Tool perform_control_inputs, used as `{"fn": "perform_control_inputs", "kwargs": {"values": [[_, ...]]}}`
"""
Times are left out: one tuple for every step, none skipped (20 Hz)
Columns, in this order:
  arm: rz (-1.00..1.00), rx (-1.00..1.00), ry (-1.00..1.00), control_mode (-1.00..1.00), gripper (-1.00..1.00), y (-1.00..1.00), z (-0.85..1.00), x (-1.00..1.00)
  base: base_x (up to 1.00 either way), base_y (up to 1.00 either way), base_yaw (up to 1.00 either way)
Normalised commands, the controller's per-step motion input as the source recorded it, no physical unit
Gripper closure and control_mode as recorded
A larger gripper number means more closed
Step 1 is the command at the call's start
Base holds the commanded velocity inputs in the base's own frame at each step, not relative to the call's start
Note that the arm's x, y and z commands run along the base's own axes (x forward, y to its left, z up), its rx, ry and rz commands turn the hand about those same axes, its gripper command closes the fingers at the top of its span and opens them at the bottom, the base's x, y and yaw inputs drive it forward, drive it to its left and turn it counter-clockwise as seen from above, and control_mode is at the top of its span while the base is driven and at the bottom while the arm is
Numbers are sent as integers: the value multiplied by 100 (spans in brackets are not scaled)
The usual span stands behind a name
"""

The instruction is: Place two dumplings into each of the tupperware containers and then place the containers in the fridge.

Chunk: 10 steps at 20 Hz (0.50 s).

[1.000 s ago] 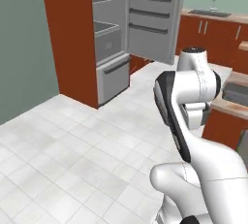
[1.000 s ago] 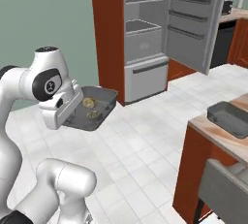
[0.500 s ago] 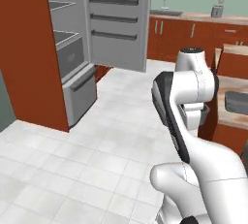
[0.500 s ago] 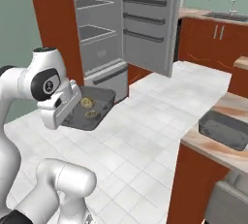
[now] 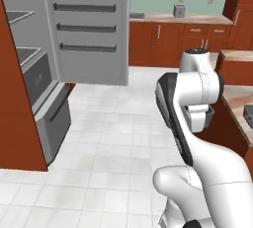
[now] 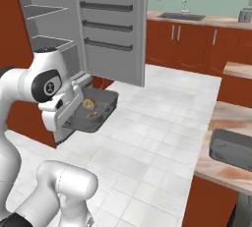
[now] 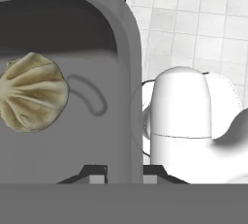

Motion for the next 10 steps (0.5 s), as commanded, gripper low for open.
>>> {"fn": "perform_control_inputs", "kwargs": {"values": [[0, 0, 0, 100, 100, 0, 0, 0, 100, 52, -39], [0, 0, 0, 100, 100, 0, 0, 0, 100, 59, -37], [0, 0, 0, 100, 100, 0, 0, 0, 100, 62, -34], [0, 0, 0, 100, 100, 0, 0, 0, 100, 57, -27], [0, 0, 0, 100, 100, 0, 0, 0, 100, 53, -24], [0, 0, 0, 100, 100, 0, 0, 0, 100, 56, -19], [0, 0, 0, 100, 100, 0, 0, 0, 100, 51, -15], [0, 0, 0, 100, 100, 0, 0, 0, 100, 51, -7], [0, 0, 0, 100, 100, 0, 0, 0, 100, 25, 0], [0, 0, 0, 100, 100, 0, 0, 0, 100, 4, 11]]}}
